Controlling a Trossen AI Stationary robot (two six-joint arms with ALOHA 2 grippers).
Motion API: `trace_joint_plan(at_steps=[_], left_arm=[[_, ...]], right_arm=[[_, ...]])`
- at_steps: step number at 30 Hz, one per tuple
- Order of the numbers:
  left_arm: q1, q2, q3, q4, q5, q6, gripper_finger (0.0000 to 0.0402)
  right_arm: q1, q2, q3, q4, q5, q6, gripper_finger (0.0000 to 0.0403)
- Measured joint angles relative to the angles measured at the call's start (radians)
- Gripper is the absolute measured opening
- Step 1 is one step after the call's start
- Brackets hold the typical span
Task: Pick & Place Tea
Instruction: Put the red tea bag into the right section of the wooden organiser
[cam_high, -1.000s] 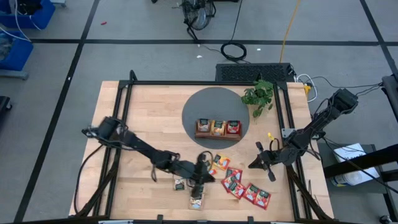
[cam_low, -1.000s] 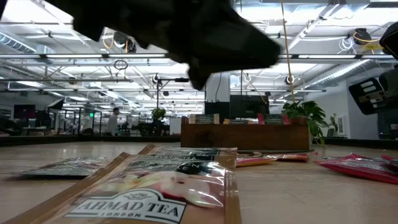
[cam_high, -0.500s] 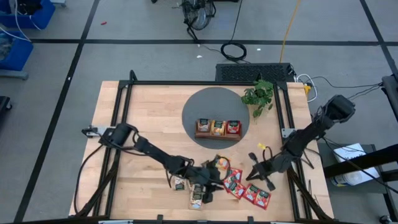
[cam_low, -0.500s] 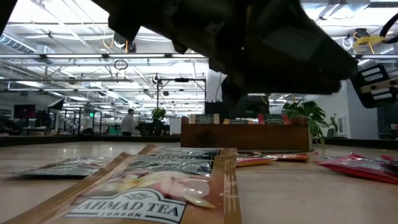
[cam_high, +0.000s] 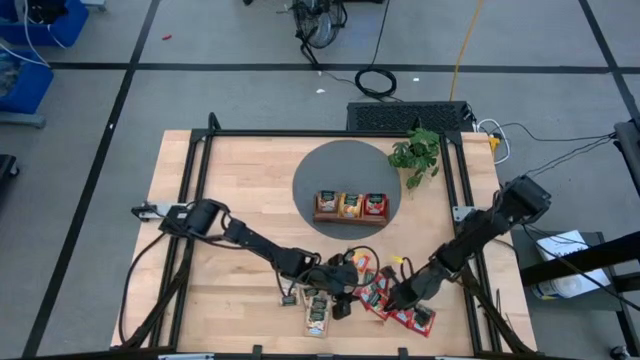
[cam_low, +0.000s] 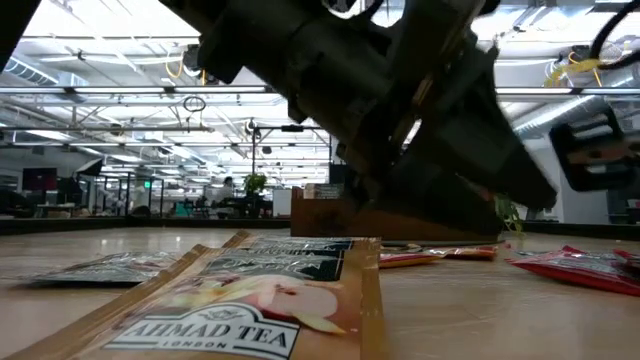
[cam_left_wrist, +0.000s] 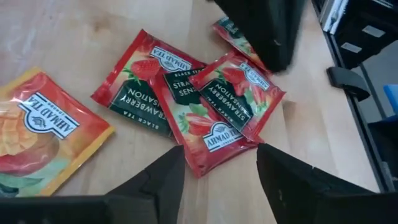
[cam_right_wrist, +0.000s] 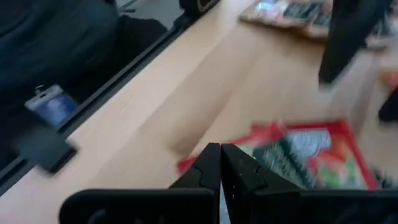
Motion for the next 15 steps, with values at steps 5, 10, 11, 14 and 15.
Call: trace_joint_plan(at_steps=[5, 10, 11, 14, 15], left_arm=[[0.005, 0.003, 0.0, -0.006, -0.009, 0.007, 0.0178], [0.005, 0.003, -0.001, -0.014, -0.023, 0.016, 0.0165], [0.005, 0.003, -0.001, -0.016, -0.018, 0.016, 0.0164], [0.005, 0.003, -0.001, -0.022, -0.014, 0.015, 0.0164], [0.005, 0.003, -0.001, -0.02, -0.014, 0.015, 0.0164]], right_arm=[[-0.03, 0.025, 0.053, 0.002, 0.113, -0.066, 0.0], [-0.068, 0.058, 0.07, 0.002, 0.134, -0.069, 0.0], [-0.075, 0.07, 0.073, -0.005, 0.133, -0.063, 0.0], [-0.092, 0.086, 0.072, -0.044, 0.109, -0.033, 0.0], [-0.096, 0.088, 0.072, -0.045, 0.102, -0.026, 0.0]])
